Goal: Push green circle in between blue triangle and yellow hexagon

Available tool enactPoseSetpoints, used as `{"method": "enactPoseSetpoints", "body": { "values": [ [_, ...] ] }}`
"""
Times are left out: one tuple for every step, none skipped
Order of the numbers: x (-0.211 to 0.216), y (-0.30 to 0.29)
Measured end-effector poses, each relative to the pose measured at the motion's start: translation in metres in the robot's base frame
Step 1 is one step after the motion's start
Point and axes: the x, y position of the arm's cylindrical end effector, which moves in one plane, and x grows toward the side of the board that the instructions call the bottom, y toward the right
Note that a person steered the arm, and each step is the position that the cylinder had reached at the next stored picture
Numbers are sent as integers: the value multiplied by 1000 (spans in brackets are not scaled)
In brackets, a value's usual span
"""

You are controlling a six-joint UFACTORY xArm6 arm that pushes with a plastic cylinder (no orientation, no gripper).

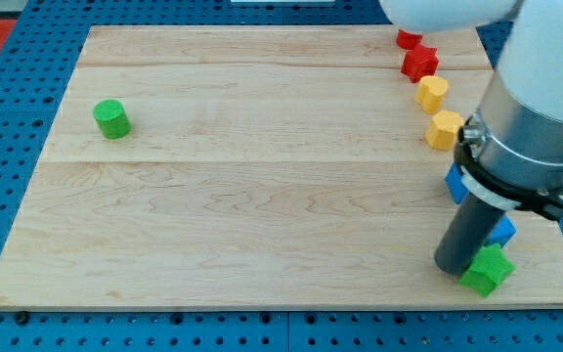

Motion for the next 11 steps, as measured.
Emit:
{"method": "enactPoseSetpoints", "body": {
  "values": [
    [7, 0],
    [10, 2],
    [4, -58],
    [-43, -138],
    [-90, -232],
    [-133, -334],
    [-158, -425],
    [-194, -452],
    [-199, -375],
    [-199, -305],
    [-215, -282]
  ]
}}
